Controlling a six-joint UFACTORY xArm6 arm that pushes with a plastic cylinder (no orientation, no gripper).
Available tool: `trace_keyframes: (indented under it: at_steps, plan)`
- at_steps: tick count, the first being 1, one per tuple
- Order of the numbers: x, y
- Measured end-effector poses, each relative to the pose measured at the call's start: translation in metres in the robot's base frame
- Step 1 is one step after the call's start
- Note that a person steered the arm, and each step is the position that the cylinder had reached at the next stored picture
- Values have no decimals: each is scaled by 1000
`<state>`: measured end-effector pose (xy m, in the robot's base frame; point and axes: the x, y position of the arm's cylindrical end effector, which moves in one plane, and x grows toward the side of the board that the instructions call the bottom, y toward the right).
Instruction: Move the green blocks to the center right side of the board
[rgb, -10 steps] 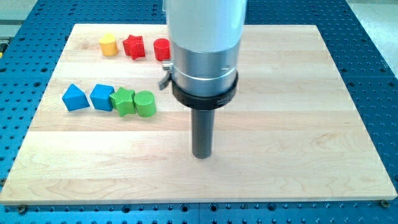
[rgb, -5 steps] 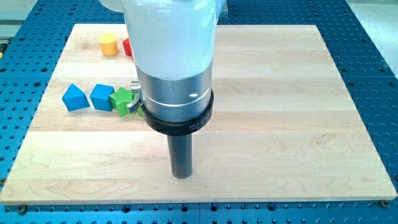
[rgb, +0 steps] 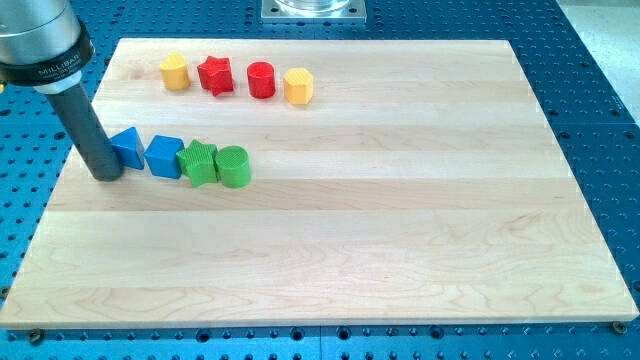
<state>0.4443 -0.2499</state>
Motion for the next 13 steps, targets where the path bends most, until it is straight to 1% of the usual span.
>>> trace_keyframes:
  at_steps: [1, 2, 3, 4, 5, 6, 8, 9, 10, 11, 12, 13]
  plan:
    - [-3, 19]
    - [-7, 100]
    - [-6, 207]
    - [0, 227]
    - [35, 195]
    - [79, 256]
    - [15, 378]
    - [33, 354]
    - [9, 323]
    - [-10, 364]
    - [-4, 408]
    - [46, 284]
